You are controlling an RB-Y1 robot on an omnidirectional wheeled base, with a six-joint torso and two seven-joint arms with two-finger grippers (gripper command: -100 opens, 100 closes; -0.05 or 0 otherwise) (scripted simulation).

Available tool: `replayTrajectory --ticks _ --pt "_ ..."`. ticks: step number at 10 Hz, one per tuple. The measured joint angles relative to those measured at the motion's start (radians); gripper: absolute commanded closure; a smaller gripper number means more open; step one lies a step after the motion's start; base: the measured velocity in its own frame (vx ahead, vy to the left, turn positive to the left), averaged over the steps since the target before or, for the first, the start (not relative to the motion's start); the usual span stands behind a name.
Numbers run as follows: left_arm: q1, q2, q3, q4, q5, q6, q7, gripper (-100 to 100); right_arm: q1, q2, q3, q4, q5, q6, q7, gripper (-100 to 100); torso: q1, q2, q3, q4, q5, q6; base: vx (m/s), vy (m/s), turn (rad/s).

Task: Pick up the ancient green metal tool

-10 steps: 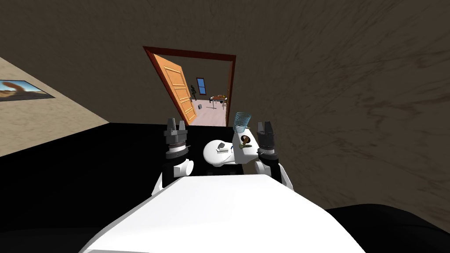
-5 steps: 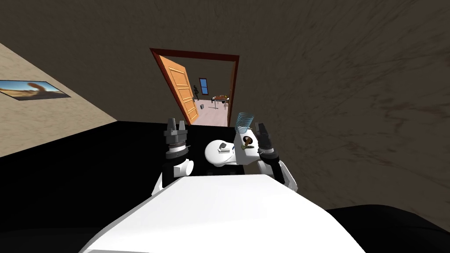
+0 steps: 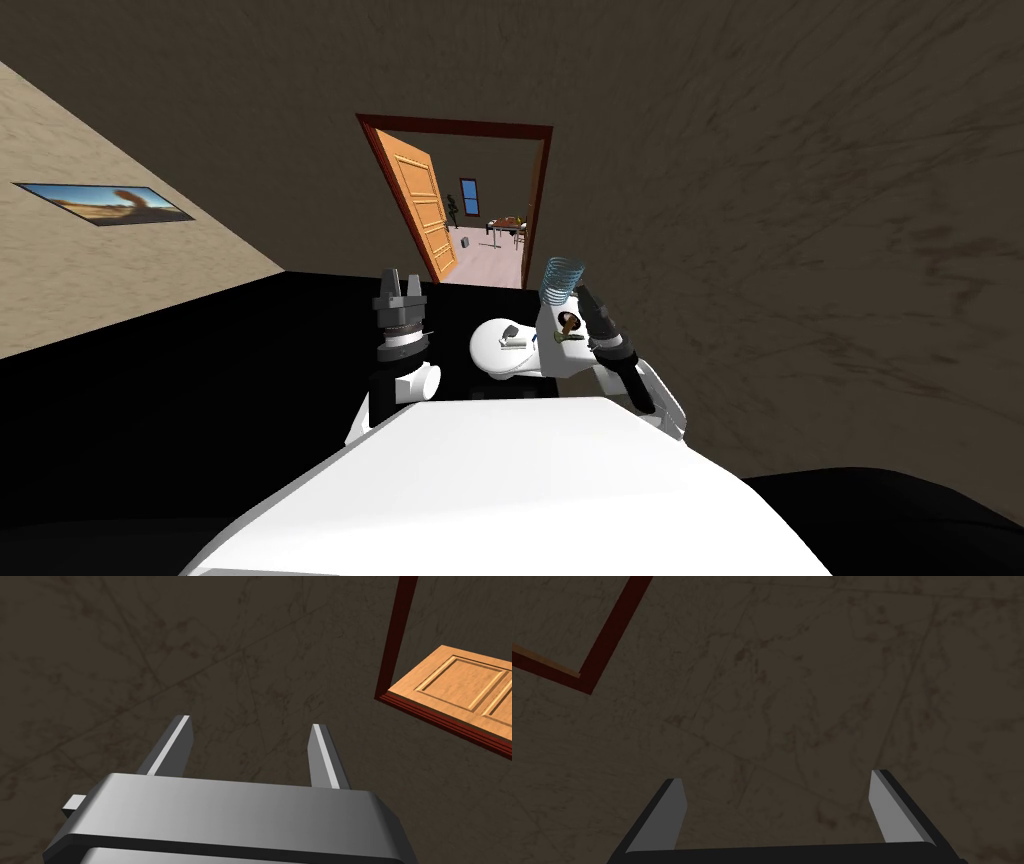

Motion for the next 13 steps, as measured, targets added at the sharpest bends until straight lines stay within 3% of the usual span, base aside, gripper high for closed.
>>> replayTrajectory --ticks 13 --pt "0.0 0.0 0.0 0.0 0.0 0.0 0.0 0 -0.054 -0.369 -0.007 0.138 0.125 -0.041 0.055 -100 0.0 0.001 0.0 0.0 0.0 0.001 -0.005 0.024 0.092"
